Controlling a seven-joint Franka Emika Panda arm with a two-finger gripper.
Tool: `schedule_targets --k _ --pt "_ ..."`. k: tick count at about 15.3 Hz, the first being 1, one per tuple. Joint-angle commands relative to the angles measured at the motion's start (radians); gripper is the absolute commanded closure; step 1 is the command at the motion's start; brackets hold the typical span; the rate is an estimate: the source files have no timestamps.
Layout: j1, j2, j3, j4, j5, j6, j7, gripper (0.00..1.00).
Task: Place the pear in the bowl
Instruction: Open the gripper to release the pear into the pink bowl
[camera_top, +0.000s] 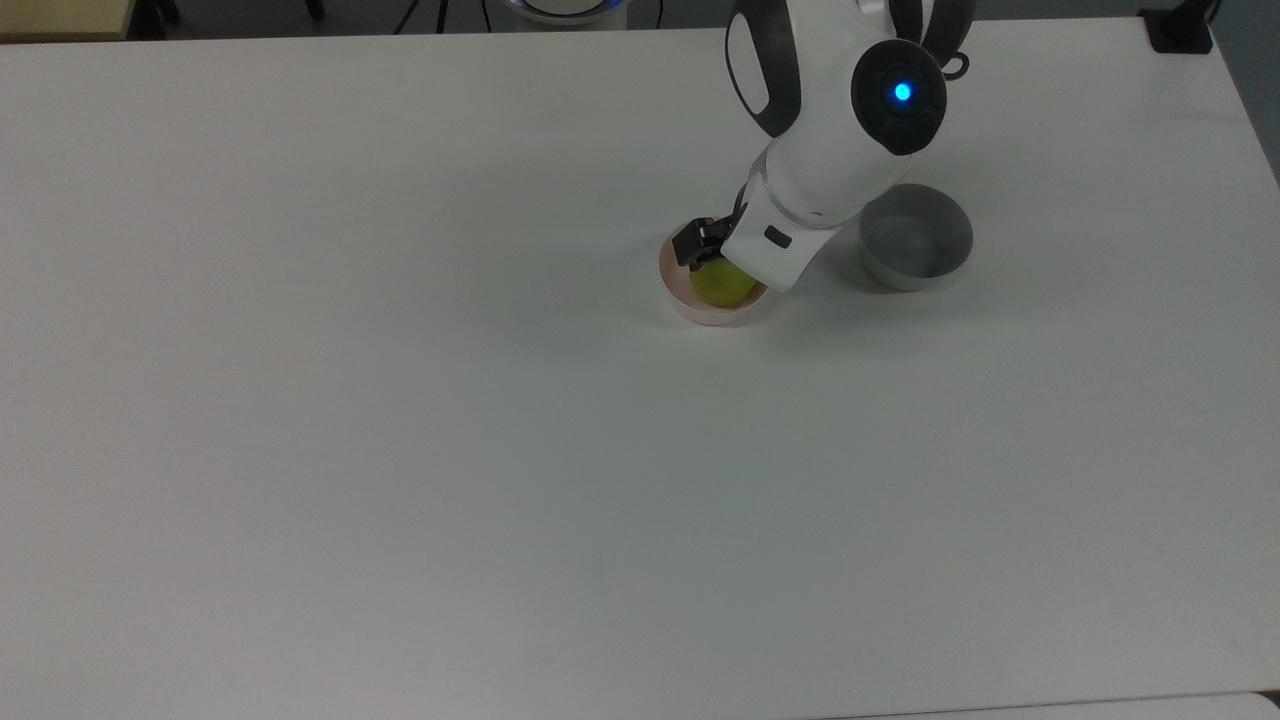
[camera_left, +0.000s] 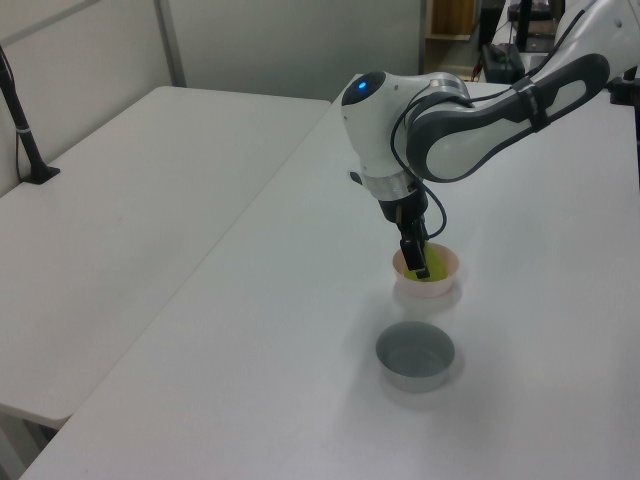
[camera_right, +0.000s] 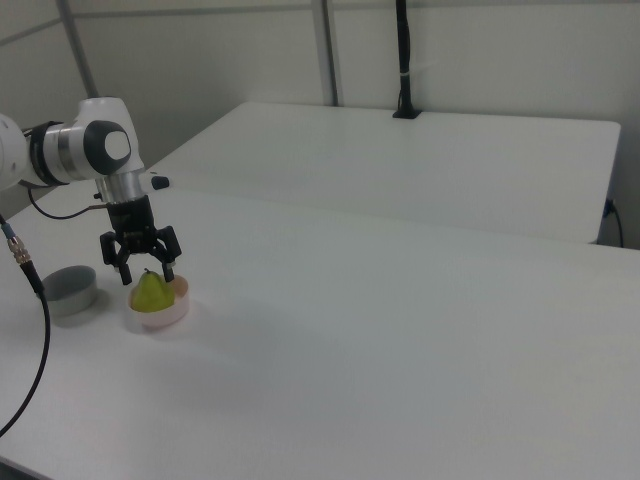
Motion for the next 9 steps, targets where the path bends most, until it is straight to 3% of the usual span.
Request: schedule_targets --k 1,6,9 --pt "0.015 -0.051 -0.021 -0.020 -0.004 -0.004 0.012 0.00" --pt "0.000 -0.138 -0.029 -0.020 -0.003 -0.062 0.012 0.00" --pt "-0.047 -0.201 -0.027 -0.019 0.008 -0.093 0.012 0.00"
